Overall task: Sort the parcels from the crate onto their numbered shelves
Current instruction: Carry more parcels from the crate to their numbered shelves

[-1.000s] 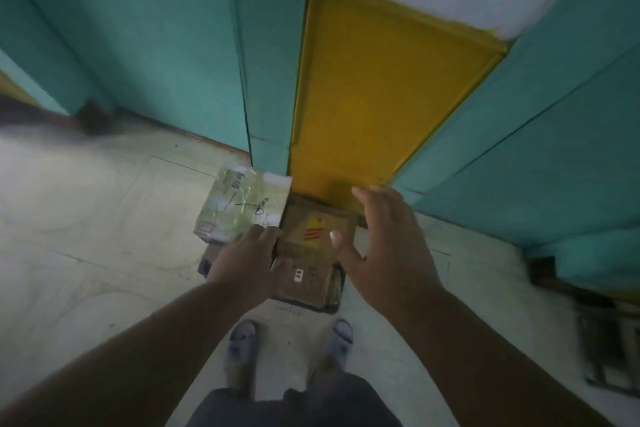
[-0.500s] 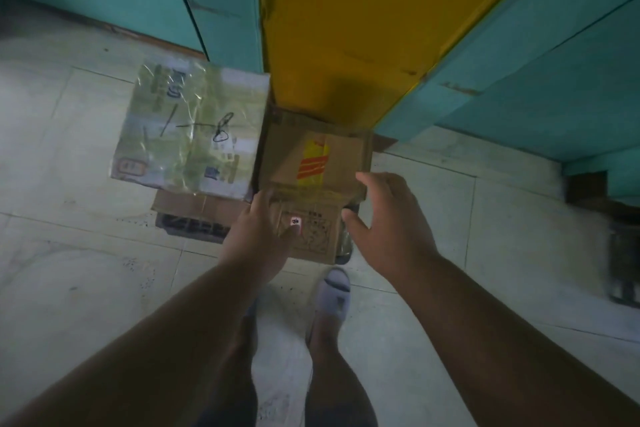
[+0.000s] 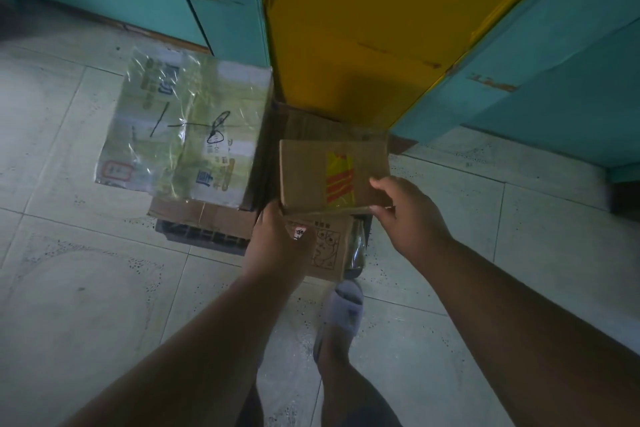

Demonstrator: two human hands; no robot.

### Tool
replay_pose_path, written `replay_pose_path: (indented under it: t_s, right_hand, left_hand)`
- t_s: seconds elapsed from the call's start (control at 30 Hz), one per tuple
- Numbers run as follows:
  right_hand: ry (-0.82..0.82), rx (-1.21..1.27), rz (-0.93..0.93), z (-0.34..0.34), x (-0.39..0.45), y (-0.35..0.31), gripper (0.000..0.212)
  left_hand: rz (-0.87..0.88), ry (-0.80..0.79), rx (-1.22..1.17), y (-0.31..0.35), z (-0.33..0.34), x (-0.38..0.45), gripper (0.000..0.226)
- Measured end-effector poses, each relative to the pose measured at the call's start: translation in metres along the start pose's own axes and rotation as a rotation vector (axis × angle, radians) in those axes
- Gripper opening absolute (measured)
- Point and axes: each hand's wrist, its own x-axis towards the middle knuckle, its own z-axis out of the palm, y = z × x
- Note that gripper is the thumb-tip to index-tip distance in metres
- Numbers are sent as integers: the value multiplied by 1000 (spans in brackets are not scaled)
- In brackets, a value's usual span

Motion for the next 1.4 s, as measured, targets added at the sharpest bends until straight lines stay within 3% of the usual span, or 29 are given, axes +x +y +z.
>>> replay_pose_path:
  t_s: [0.13,0.23,0.33,0.4,0.5,0.6,0.67,0.77,0.83,0.9,0.97,1.07,1.23,1.4]
  right_hand:
    - [63,64,-3,-7,-7,-3,42]
    - [149,122,-7,-34,-24,-22,42]
    - [211,152,-4,-82,-64,-50,46]
    - [235,180,30,-117,-98,-71,53]
    - [236,298,37,-167,-151,-104,59]
    - [137,344,-25,-208,-200,-134,70]
    - [105,252,-61,-226,-229,-153,75]
    - [227,209,28,-237,-264,-171,65]
    - [312,336,181,-238,-283,-181,52]
    - [413,467,292,-238,-300,-187,40]
    - [523,554,352,-237,-319,-190,36]
    - [587,515,421,-242,-351,-192,36]
    - [572,584,441,-257,-413,-156,30]
    - [408,774,444,-268,-502,-76,36]
  left_hand:
    - [36,46,-79,2,0,-12,44]
    - [49,118,10,13,-20,-40,45]
    - [143,191,20,35,-52,-85,24]
    - [180,159,-51,55,-74,-118,10]
    - [139,162,-158,86,-107,-167,27]
    - [94,179,-271,110,-141,-204,34]
    - [58,85,-389,122,-160,-223,37]
    - [76,-93,-537,134,-182,-243,50]
    - [181,-203,-496,139,-194,-254,53]
    - [324,-344,-445,139,-203,-270,41]
    - [433,-482,-376,137,-205,-286,29]
    - [499,-622,-336,139,-199,-310,33]
    - [474,-644,-365,161,-159,-354,16]
    - [473,-739,-167,191,-81,-388,27]
